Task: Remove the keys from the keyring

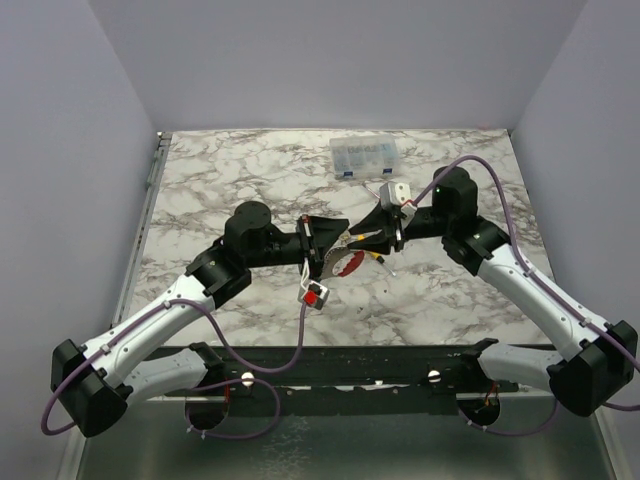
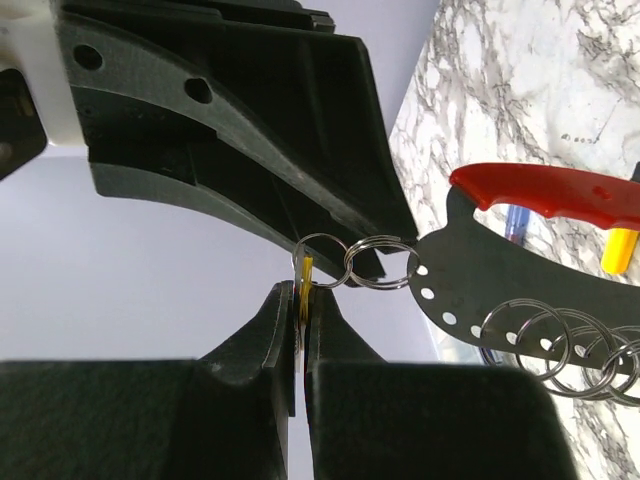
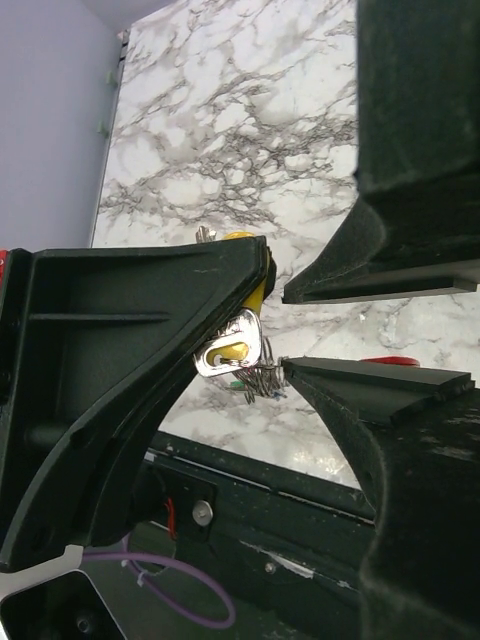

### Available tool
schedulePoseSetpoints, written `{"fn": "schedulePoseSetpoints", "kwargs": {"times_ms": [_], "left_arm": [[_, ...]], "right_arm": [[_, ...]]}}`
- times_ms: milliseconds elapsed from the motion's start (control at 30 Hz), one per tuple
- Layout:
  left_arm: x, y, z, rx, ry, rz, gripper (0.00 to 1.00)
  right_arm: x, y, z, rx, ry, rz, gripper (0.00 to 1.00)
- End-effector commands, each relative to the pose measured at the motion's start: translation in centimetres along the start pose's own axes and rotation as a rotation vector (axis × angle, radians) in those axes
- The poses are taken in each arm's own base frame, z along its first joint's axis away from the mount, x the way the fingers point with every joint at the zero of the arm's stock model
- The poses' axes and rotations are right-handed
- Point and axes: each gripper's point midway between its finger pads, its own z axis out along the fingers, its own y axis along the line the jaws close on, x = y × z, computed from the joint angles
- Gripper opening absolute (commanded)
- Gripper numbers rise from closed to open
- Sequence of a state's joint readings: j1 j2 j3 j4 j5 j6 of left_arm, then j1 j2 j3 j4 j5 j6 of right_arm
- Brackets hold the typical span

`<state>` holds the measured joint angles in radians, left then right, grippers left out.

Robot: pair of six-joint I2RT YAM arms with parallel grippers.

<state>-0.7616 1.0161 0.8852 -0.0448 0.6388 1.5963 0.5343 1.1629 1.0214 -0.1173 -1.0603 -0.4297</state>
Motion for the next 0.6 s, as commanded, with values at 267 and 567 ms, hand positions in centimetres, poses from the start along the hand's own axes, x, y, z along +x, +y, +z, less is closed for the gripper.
{"fn": "schedulePoseSetpoints", "kwargs": {"times_ms": [267,567], "left_arm": [[-0.8,1.4,0.6,-0.052,-0.05,0.078,0.0],[0.0,1.8,1.0,-0.065,-0.025,0.081,0.0]], "right_arm": [[-1.8,0.6,0.6,-0.061,-0.056,-0.038,0.39],[-2.6,1.0,0.4,-0.074,-0.075,-0.054,0.38]]}}
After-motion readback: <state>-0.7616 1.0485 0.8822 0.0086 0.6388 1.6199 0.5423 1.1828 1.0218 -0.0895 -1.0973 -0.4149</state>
